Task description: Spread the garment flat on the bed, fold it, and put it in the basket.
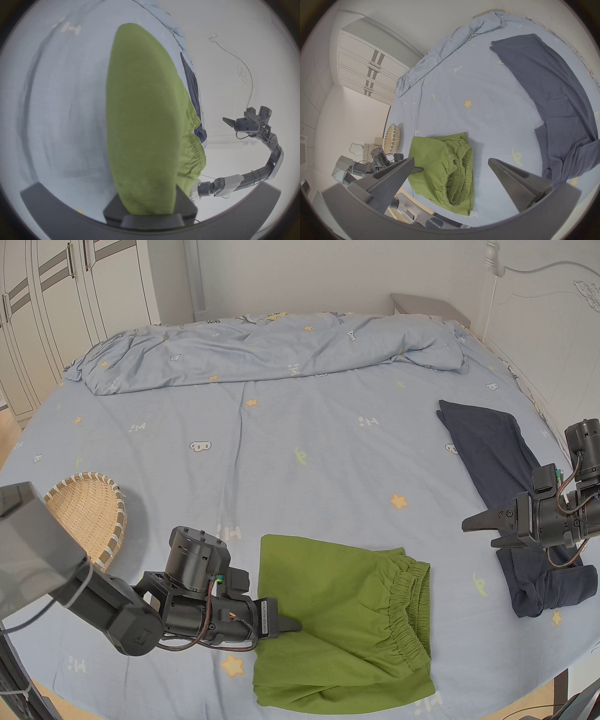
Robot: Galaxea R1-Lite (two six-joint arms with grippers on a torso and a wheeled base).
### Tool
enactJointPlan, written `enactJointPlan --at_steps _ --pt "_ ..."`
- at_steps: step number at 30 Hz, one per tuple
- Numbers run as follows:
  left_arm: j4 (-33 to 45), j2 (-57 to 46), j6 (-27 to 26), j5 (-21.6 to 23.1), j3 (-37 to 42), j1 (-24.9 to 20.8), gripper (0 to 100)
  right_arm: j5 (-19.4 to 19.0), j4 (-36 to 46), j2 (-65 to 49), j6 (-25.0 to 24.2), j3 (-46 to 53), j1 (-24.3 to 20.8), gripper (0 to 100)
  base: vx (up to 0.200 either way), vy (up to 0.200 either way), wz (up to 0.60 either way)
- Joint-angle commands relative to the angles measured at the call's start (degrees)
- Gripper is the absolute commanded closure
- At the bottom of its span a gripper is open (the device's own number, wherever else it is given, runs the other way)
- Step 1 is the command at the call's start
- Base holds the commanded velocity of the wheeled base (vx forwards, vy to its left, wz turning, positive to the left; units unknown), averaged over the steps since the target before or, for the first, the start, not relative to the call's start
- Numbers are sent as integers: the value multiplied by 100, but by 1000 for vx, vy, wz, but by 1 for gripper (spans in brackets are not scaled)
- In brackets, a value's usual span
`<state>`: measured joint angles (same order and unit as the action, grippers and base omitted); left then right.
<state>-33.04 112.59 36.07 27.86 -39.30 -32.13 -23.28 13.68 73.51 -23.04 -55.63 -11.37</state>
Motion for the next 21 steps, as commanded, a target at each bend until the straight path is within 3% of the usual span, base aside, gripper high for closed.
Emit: enactJointPlan --at_steps 1,3,7,14,21 --pt "1405 -853 -12 -8 -684 260 100 -1 3 14 1 -1 -5 0 0 0 0" --pt "2161 -1081 -39 -8 -1106 436 100 -1 3 14 1 -1 -5 0 0 0 0" --pt "2943 -1468 -311 -8 -1475 744 100 -1 3 -3 1 -1 4 0 0 0 0" --pt "3049 -1618 -716 -8 -1484 963 100 -9 21 -3 1 -10 -14 0 0 0 0" --pt "3049 -1899 -724 -8 -1528 1095 100 -9 30 -21 10 -10 -5 0 0 200 0"
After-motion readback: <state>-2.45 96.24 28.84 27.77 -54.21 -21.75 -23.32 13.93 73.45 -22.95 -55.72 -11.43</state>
